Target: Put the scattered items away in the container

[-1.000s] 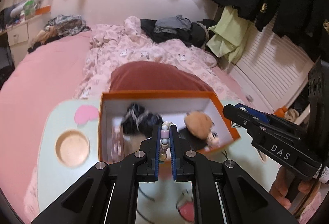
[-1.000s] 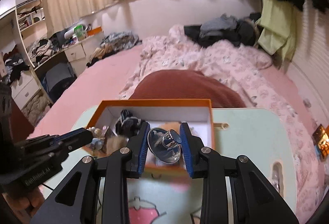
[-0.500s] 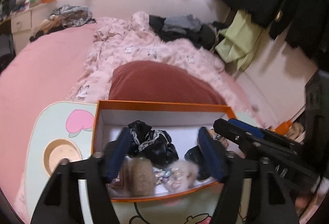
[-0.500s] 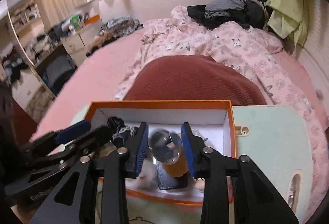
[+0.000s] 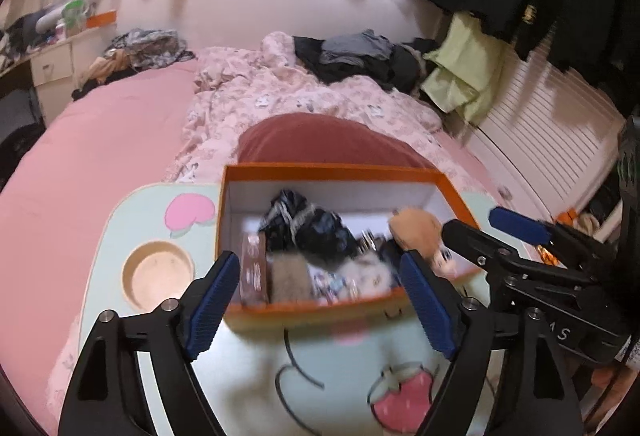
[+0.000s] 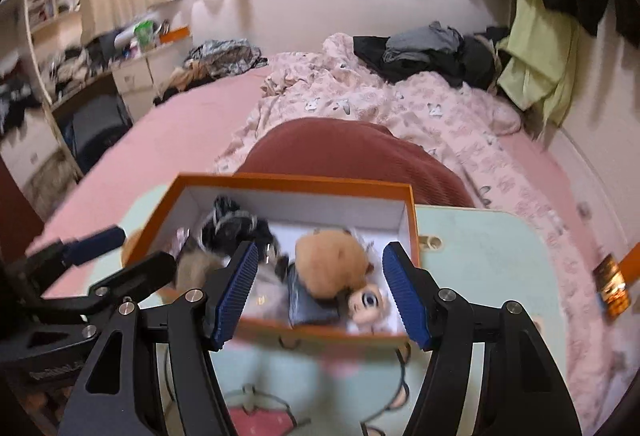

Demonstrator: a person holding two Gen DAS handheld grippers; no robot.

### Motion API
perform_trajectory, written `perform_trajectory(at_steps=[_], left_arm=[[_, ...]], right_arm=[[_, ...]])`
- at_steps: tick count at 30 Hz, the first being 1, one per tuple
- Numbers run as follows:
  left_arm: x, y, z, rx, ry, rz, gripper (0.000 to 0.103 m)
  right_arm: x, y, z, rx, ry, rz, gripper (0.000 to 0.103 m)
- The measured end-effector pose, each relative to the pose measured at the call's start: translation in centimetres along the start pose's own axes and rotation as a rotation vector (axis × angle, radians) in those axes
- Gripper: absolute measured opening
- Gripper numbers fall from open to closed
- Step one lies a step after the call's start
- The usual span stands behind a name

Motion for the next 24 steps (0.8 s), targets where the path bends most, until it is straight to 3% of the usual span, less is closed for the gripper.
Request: perform_trajectory(at_steps=[6,15,21,24], left_arm=[[-3.1,1.8,-1.1,0.034,0.013,0.011,0.092],[-9.1,-0.3,-1.6,0.078,0.022,-0.082,0.092],[-11.0,-1.5,-2.7,0.165,0.02,-0.124,0.093],[-11.1,-1.6,-3.5,0.225,0.032,-0.118,0.103]], right_arm=[[-3.2,2.0,-0.5,0.024,-0.027,-0.01,0.066],[-9.6,1.0,-1.2,0.002,-0.061,-0.092,0.066],[-12.3,0.0,-1.7,-0.041,-0.06,-0.142,0.066],[-12.9,-0.2,-2.1,-0.067,-0.039,-0.153,0.066]])
Point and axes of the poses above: each gripper's, at about its wrist camera, not at the fingertips, and y roughly against the way its jaws point, z to its right, x to its top, the point moved 6 cm from there along -y, roughly the way its jaws point, and after that the axes turned 6 degrees about y, right-handed, at the moved point
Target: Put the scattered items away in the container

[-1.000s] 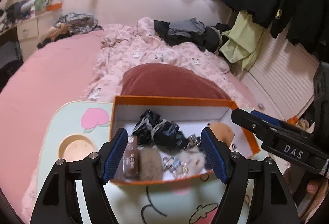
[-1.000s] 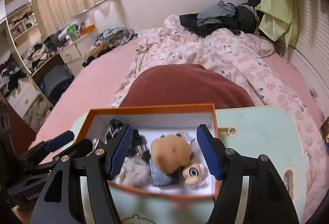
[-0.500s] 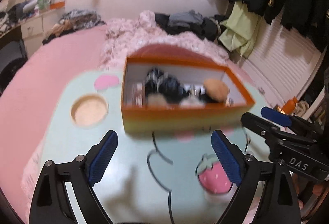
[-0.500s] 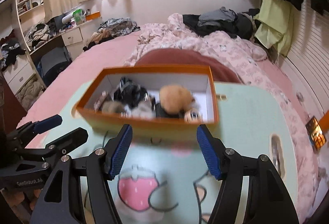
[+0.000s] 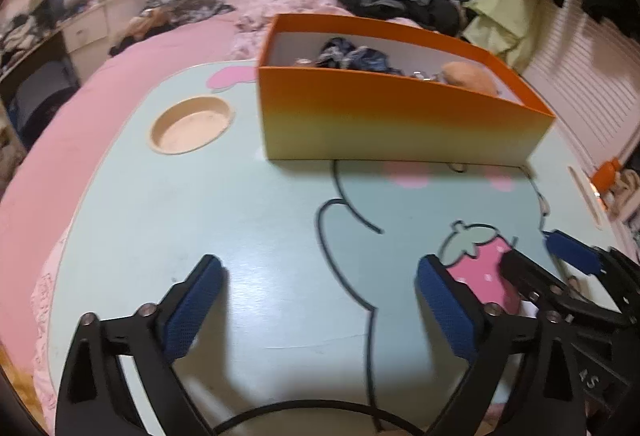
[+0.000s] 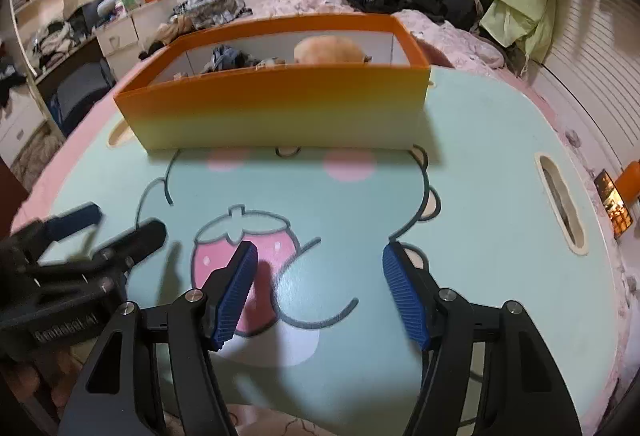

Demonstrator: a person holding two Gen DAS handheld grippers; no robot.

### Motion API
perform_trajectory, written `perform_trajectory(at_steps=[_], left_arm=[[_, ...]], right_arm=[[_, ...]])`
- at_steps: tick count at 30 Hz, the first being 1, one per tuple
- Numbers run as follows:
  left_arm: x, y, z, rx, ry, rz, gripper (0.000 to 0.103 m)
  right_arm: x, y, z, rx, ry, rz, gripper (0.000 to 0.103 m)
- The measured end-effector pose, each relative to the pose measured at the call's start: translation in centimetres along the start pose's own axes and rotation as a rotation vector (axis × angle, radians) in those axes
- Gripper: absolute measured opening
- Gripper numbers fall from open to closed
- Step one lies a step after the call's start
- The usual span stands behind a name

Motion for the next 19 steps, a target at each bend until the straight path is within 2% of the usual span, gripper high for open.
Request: perform_trajectory(at_steps=[2,3,5,19], left_arm=[[-0.24,-0.25,-0.31,0.049,-0.015,0.002,0.103],[-0.28,-0.26,-0.41,0.059,-0.016,0.008,0.103],[-0.29,-0.26,-0.56,0.059,-0.008,0.006,0.103],[-0.06,-0.31,-0.51,0.063,0.0,0.003,0.103]], right_arm=[[-0.08,-0.04,-0.12,-0.011,0.007,-0.002,0.073],[-0.18,-0.19,-0.17,-0.028,0.014,-0.008,0.08],[-0.3,-0.35,0.04,-0.043,0.011,-0.009,0.086],[-0.36,-0.45,-0.03,-0.036,0.016,-0.009,0.091]])
Point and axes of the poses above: each gripper's, at about its wrist camera, not at the fingertips, and y roughly against the way its jaws point, z to its right, x to its top, the point moved 6 cm from there along -y, roughly the way its jaws point, and after that the axes turned 6 degrees about y, right-handed, at the moved point
